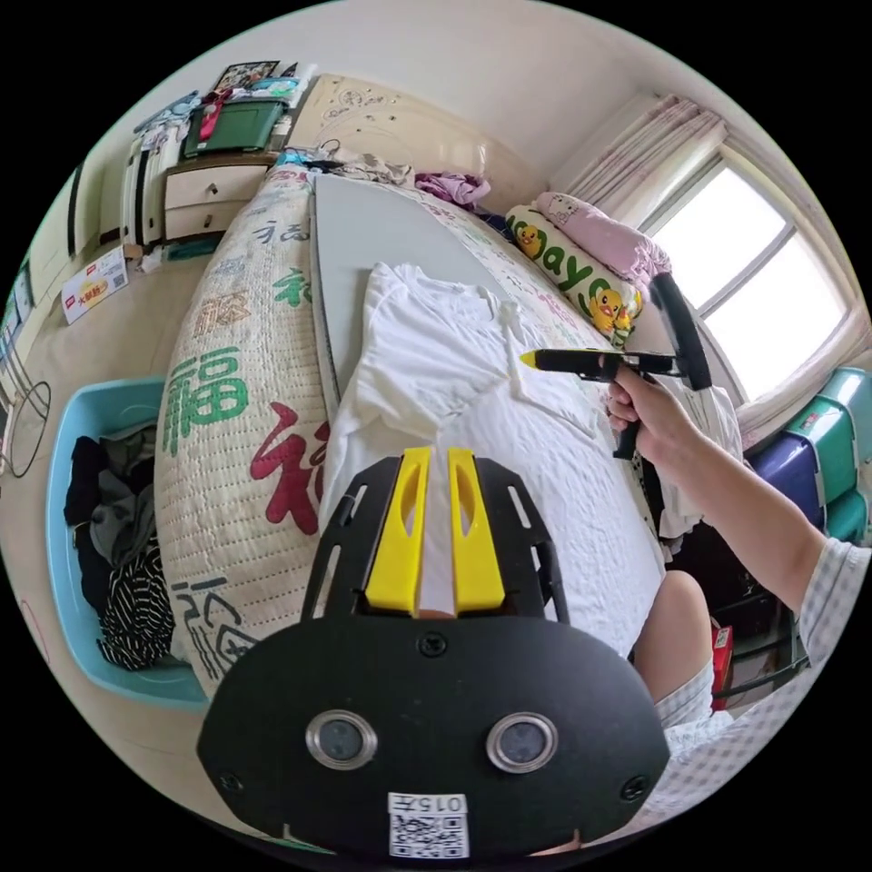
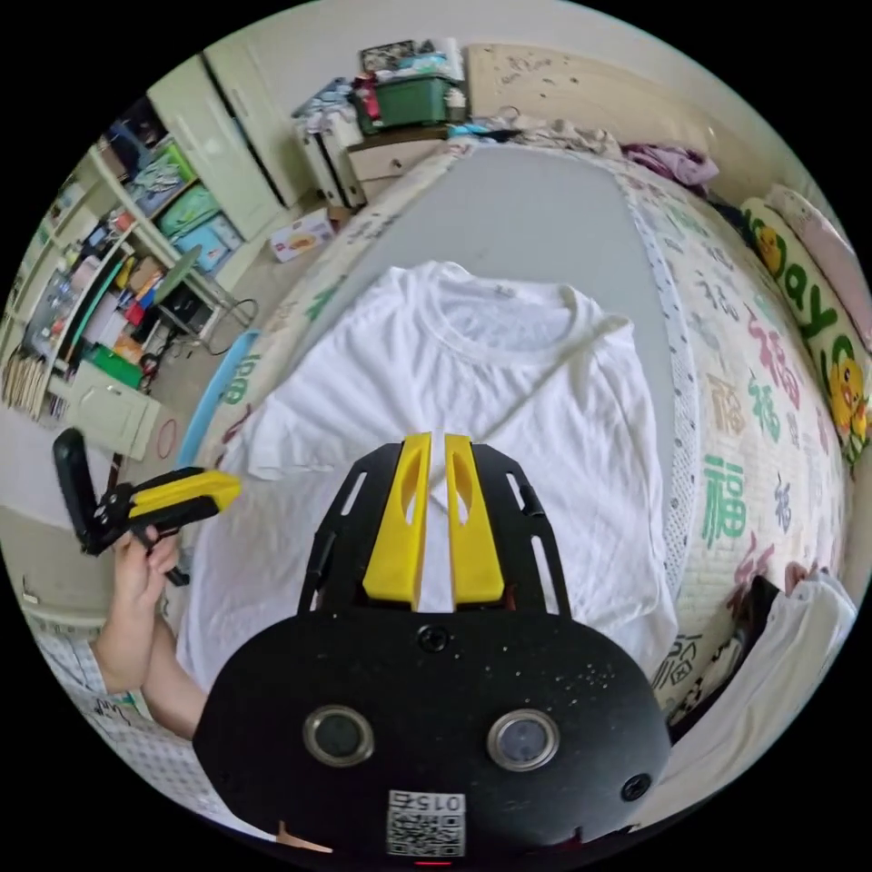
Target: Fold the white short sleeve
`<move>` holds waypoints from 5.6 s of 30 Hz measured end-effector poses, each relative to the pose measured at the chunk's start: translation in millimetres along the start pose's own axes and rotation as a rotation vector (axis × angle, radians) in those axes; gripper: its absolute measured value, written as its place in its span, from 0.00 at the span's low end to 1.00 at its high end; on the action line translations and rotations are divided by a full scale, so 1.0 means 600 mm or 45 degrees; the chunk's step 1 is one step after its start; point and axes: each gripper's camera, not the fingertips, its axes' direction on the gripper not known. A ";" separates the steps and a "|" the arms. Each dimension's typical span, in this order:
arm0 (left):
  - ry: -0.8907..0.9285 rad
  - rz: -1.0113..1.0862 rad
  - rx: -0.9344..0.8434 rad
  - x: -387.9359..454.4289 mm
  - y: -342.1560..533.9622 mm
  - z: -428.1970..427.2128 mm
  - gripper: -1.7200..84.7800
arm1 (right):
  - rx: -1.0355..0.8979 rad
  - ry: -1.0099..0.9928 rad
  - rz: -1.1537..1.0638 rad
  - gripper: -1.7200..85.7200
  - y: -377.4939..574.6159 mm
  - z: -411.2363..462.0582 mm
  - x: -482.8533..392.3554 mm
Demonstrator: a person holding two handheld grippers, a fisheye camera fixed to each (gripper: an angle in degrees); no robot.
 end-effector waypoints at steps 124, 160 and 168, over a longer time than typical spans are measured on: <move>-0.058 0.197 0.127 -0.191 -0.413 -0.101 0.02 | 0.142 -0.017 0.070 0.03 -0.056 -0.411 0.191; -0.247 -0.417 0.040 0.228 0.256 -0.563 0.01 | -0.046 0.023 0.464 0.01 0.709 -0.504 -0.403; -0.391 -0.637 -0.121 0.285 0.206 -0.516 0.02 | -0.191 0.289 0.588 0.01 0.688 -0.416 -0.508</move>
